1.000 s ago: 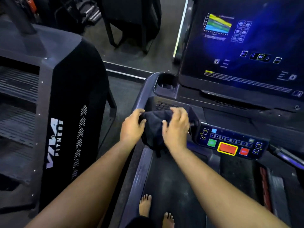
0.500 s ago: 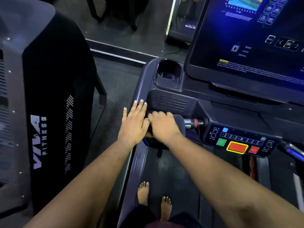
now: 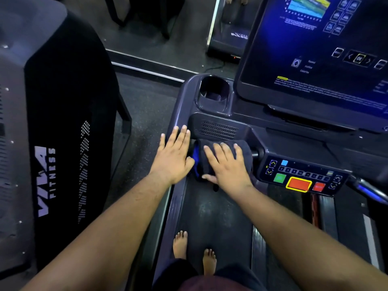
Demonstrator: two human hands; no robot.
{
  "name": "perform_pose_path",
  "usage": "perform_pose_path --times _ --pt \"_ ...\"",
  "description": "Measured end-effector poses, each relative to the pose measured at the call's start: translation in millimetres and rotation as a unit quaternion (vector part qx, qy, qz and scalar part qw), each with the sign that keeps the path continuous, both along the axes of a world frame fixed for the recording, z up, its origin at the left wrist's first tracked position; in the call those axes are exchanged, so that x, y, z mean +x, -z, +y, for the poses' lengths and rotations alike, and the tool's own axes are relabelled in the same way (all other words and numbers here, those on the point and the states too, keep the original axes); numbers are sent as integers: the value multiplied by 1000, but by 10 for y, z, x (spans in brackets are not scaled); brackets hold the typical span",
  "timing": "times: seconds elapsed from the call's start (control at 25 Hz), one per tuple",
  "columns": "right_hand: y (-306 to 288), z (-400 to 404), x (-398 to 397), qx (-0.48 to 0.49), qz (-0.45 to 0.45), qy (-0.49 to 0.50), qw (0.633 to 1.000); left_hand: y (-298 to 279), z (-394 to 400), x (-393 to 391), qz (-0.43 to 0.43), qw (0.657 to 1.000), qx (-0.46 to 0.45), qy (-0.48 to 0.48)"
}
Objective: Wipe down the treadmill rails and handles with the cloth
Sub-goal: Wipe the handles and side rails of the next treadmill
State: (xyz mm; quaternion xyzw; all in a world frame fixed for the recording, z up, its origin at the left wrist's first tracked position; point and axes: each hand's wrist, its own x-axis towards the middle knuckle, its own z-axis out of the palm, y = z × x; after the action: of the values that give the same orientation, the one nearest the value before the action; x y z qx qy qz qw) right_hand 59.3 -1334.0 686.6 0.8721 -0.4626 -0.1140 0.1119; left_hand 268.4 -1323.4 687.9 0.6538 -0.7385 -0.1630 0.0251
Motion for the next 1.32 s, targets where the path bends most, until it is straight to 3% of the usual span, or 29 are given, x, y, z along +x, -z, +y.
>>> perform_pose_path --times 0.08,0.24,0.36,0.44,0.56,0.64,0.68,0.76,0.84,0.96,1.04,1.24,1.32 --pt "-55 -99 -103 23 27 -4 999 -5 -10 6 4 1000 -7 -7" --pt "-351 -671 59 195 -5 59 979 10 -7 -16 9 999 -10 -29" --pt "-100 -151 -83 44 6 55 998 -6 1 -24 1 999 -13 -32" --pt "23 70 -159 -6 16 53 998 -8 -11 -26 5 999 -11 -33" --pt "-278 -472 43 132 1 21 991 5 -33 -20 5 999 -12 -32" --pt "-406 -713 197 229 11 52 972 19 -27 -12 4 999 -11 -34" --pt "-399 -673 214 225 -3 43 973 17 -20 -20 5 999 -12 -35" --pt "-246 -359 154 102 10 23 994 15 -26 -28 9 999 -14 -37" --pt "-129 -85 150 49 40 42 997 16 -42 -22 9 999 -16 -38" --pt "-241 -421 363 132 16 -17 991 32 -43 -8 12 999 -27 -35" --pt "-292 -620 472 196 -5 0 981 38 -41 -1 21 999 -26 -35" --pt "-31 50 164 50 30 4 998 35 -35 -22 24 998 -34 -36" --pt "-101 -106 197 85 31 -16 996 42 -35 -18 23 998 -36 -36"
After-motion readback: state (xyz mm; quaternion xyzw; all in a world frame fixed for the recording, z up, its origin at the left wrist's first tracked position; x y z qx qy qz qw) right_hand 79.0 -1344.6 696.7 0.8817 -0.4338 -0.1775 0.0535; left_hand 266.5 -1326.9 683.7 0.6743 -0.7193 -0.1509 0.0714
